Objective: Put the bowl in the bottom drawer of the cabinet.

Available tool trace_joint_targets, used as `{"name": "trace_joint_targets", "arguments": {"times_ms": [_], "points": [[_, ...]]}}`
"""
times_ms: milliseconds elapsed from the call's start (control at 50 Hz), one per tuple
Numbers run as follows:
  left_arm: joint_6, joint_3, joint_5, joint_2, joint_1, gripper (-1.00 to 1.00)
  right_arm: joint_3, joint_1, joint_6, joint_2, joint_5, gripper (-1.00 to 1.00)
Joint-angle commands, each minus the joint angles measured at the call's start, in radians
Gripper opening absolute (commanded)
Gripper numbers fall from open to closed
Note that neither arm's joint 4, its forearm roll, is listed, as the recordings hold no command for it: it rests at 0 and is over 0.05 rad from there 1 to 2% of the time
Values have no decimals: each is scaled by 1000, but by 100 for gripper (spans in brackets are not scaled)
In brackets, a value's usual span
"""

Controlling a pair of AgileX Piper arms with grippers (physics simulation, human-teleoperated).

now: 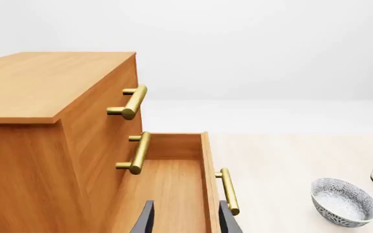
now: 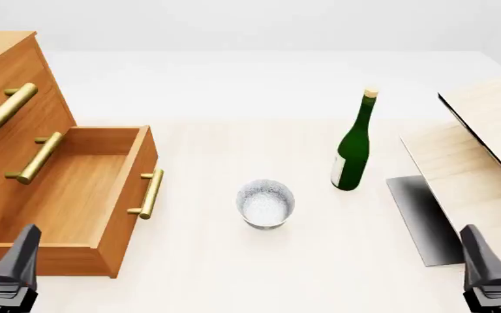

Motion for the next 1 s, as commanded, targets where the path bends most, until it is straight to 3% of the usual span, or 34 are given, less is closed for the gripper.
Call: {"name": "trace_joint_targets", "arguments": {"times_ms": [20,180,380,460,800,860,880,960,980,1000], "points": [[1,-3,-1,5,-2,100,-3,2,-4,5,-1,100],[0,-3,-1,4,-4,100,-3,2,-1,4,-1,100],[-22,-31,-24,-3,-71,100,-3,2,1,4,-1,100],[-41,-71,-6,-3,-117,100,-3,2,0,4,-1,100],[37,-256,138,-2,-311,100,-3,2,0,5,-1,100],[60,-272,124,49,-340,100,-3,2,0,5,-1,100],[71,-223,85,47,-354,100,-3,2,0,5,-1,100],[79,-306,97,117,-370,100,-3,2,0,5,-1,100],[84,-241,33,117,-386,100,-3,2,0,5,-1,100],[87,-246,13,140,-395,100,-3,2,0,5,-1,100]]}}
